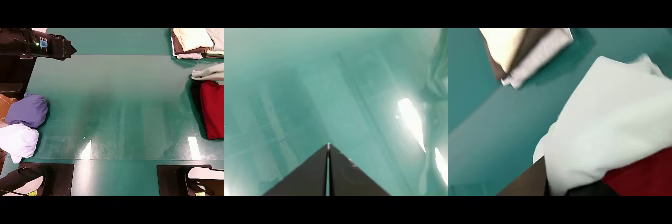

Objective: Fold the shirts.

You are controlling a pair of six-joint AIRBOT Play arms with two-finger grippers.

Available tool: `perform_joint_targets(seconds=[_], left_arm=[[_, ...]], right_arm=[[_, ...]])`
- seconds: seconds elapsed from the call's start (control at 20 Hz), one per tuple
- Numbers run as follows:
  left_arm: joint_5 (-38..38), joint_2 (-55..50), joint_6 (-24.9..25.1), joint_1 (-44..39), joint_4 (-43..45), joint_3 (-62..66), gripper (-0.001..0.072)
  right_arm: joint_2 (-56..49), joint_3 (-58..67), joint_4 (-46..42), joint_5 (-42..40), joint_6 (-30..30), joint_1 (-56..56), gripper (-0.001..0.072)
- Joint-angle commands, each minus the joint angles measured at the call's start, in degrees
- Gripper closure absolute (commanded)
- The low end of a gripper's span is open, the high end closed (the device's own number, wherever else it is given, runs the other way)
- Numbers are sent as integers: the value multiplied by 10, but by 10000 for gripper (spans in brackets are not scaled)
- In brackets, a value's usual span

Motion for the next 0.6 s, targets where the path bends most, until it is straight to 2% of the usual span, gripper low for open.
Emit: perform_joint_targets(seconds=[0.0, 0.15, 0.25, 0.55], left_arm=[[1, 0, -3, 0, -1, 0, 678], [0, 0, -2, 0, -1, 0, 678], [-3, 0, -2, 0, 0, 0, 679], [-5, 0, 15, 0, 1, 0, 678]], right_arm=[[1, 69, 22, 23, -3, -5, 693], [3, 112, -3, 106, -3, -5, 693], [18, 99, -37, 153, -3, -6, 693], [137, -101, -139, 200, -4, -65, 692]])
